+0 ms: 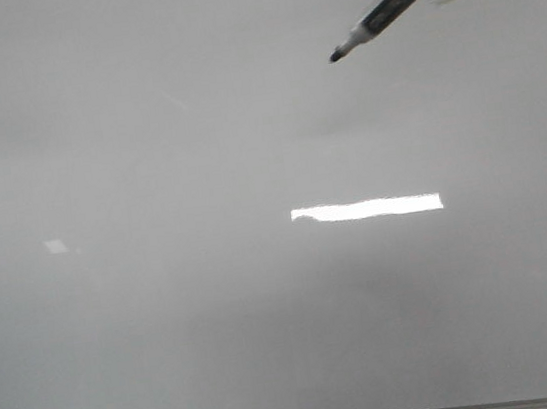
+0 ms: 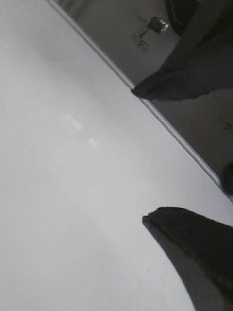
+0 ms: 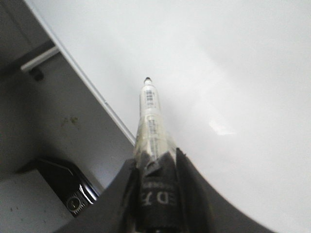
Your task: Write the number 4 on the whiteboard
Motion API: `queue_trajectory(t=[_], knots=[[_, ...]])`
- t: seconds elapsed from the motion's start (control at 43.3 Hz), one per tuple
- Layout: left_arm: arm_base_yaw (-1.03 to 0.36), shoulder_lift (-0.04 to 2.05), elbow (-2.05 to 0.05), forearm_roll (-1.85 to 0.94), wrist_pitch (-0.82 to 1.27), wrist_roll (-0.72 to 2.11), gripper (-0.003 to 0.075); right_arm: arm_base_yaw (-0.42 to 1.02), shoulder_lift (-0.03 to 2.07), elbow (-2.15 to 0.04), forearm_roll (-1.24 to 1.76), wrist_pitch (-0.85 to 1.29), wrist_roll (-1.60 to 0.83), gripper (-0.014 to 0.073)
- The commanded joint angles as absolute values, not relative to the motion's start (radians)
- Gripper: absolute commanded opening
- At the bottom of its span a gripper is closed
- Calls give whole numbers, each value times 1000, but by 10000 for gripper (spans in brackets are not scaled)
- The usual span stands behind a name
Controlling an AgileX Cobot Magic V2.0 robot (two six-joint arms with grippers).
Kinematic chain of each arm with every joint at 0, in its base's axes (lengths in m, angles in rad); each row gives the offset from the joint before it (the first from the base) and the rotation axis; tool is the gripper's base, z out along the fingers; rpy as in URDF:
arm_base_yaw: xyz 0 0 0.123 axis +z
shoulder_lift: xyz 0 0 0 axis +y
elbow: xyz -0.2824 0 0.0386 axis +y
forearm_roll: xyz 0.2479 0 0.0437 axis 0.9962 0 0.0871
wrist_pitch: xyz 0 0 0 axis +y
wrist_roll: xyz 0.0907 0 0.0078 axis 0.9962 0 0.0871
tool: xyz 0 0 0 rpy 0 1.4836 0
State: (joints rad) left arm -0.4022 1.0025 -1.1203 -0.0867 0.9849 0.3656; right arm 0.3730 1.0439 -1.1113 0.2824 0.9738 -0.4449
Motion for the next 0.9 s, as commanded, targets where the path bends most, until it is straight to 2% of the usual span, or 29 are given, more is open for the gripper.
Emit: queue_trajectory(t=[0.0,0.092,0.231,0.37,0.878], knots=[[-333,918,-1090,-106,884,298,447,309,979,-1124,293,924,-335,-68],[-294,868,-1035,-108,846,291,447,275,921,-1062,308,880,-290,-68],[-289,828,-992,-108,813,291,447,268,845,-899,354,648,-264,-68],[-289,828,-990,-108,811,291,447,268,836,-789,354,508,-266,-68],[-289,832,-990,-116,801,291,439,358,1033,-798,381,194,-274,-68]])
